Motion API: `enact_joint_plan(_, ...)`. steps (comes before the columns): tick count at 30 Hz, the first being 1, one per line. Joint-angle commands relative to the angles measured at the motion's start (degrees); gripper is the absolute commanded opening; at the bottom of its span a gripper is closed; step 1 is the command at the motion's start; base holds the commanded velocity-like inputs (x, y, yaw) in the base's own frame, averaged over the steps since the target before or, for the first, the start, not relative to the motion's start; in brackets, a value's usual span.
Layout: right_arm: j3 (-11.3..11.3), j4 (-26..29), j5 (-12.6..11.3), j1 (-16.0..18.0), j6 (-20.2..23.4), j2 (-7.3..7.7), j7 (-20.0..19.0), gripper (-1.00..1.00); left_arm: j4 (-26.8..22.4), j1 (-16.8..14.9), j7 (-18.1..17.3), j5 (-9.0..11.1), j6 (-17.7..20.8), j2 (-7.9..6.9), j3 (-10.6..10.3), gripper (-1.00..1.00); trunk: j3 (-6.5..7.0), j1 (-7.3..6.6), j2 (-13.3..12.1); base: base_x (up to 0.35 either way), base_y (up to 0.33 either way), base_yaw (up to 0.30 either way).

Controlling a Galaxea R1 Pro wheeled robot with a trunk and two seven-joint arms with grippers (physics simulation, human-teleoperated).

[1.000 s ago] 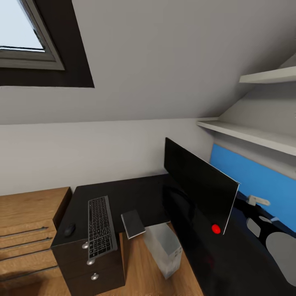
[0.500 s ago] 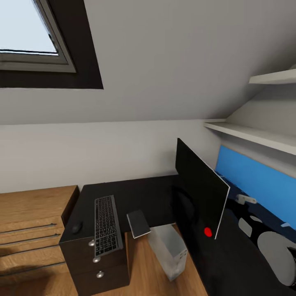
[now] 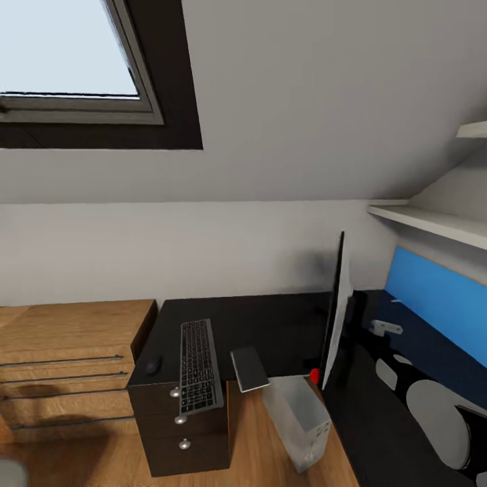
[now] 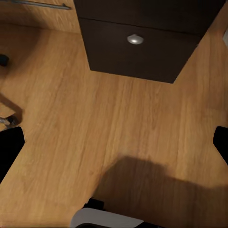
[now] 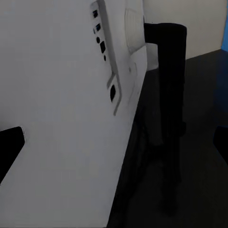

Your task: In the bedroom, organize the workspace by keeping the computer under the desk, ensuring the monitor is on the desk, placing the keyboard on the desk next to the monitor, placing the mouse on the desk next to the keyboard, moving the folder from the swivel chair onto the desk next to the mouse, stacking the notebook on top of the folder with the pen on top of the notebook, and positioning the swivel chair next to the desk.

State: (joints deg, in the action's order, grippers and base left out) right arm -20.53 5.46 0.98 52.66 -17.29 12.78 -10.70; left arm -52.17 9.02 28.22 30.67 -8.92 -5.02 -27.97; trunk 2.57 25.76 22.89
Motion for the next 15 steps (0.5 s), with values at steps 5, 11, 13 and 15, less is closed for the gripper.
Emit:
enact_joint_plan(5, -0.02, -0.1, 0.46, -0.38, -0.2, -0.28, -0.46, 1.0, -0.04, -0.04, 0.32, 0.59, -0.4, -0.08, -0.33, 1.0, 0.0, 0.02, 0.03, 0.0, 0.0, 0.273)
enact_joint_plan(11, -0.01, -0.1, 0.46, -0.45, -0.2, -0.24, -0.46, 1.0, -0.04, -0.05, 0.32, 0.62, -0.4, -0.08, -0.32, 1.0, 0.0, 0.02, 0.03, 0.0, 0.0, 0.24)
enact_joint_plan(13, 0.01, -0.1, 0.49, -0.45, -0.2, -0.23, -0.46, 1.0, -0.04, -0.05, 0.34, 0.62, -0.4, -0.08, -0.32, 1.0, 0.0, 0.02, 0.03, 0.0, 0.0, 0.105)
enact_joint_plan(15, 0.01, -0.1, 0.51, -0.45, -0.2, -0.22, -0.46, 1.0, -0.04, -0.05, 0.33, 0.62, -0.4, -0.08, -0.33, 1.0, 0.0, 0.02, 0.03, 0.0, 0.0, 0.054)
